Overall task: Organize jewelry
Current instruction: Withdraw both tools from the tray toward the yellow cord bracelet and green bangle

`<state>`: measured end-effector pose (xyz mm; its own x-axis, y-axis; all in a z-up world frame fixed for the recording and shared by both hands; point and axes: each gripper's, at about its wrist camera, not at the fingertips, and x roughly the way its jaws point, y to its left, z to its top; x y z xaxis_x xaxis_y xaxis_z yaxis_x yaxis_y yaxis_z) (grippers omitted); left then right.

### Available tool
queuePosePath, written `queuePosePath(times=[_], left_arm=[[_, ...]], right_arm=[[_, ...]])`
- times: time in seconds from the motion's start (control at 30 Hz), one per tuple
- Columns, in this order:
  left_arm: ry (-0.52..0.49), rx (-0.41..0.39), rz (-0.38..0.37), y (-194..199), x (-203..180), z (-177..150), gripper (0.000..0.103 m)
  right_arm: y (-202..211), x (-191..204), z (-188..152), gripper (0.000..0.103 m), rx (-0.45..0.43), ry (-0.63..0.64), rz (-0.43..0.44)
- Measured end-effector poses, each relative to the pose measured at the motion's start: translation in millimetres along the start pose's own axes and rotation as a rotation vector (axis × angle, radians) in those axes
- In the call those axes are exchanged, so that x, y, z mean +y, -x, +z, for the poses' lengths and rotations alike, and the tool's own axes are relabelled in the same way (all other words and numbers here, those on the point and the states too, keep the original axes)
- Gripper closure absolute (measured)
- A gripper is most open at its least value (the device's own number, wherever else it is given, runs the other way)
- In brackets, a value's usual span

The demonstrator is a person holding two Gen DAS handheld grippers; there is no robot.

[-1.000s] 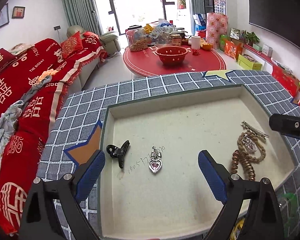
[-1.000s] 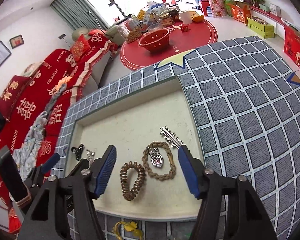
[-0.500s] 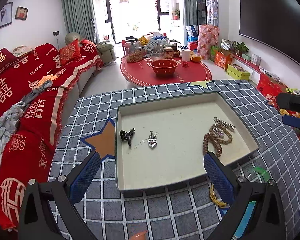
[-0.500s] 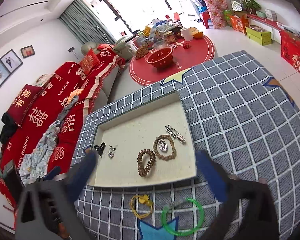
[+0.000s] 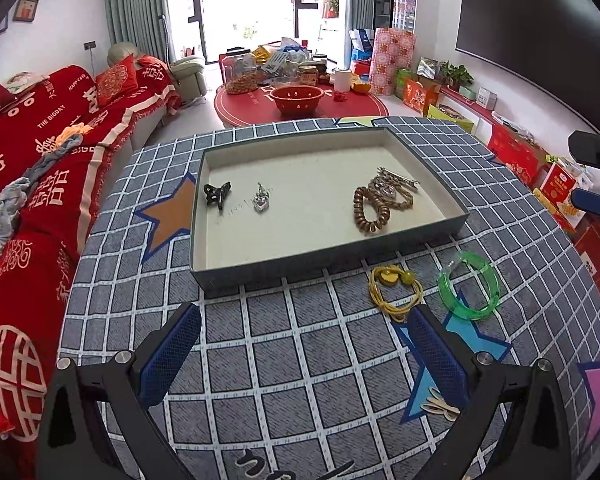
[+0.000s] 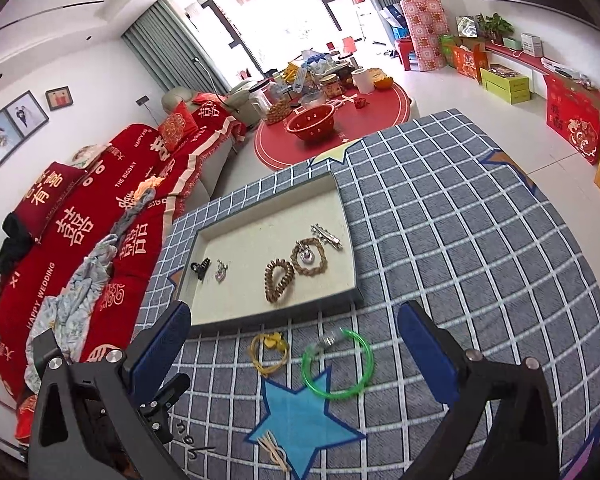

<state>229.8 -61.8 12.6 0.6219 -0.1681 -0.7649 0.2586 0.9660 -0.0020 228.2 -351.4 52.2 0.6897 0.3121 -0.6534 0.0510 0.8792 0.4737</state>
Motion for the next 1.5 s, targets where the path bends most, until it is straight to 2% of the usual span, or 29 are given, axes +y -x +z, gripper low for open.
queuePosePath(times=[0.23,0.57,0.83,1.1,1.33,1.4,1.5], left_arm=[[0.04,0.048,-0.009,-12,-9,-13,0.0],[0.125,0.098,0.005,-37,-9,-17,0.0],[0.162,0.113,0.026,-56,-13,-11,0.0],[0.147,0.128,0.077,-74,-22,-4,0.0],[0.122,0.144,0.11,-87,-28,-2,0.0],[0.112,0.146,0.114,-88,-31,-2,0.0],[0.101,0.152,0.109,-91,-35,-2,0.0]], right_arm=[[-3,-13,-20,0.0,0.041,-0.017,-0.023],[-32,-35,-50,0.0,0.145,-0.03,-0.12],[-49,-50,-59,0.0,0.195,-0.029,-0.221],[-65,-57,-60,0.0,0.218,0.004,-0.309],[-83,-51,-61,0.001,0.23,0.074,-0.344],[-88,-46,-61,0.003,0.232,0.098,-0.35],[-95,-40,-62,0.013,0.229,0.148,-0.386]])
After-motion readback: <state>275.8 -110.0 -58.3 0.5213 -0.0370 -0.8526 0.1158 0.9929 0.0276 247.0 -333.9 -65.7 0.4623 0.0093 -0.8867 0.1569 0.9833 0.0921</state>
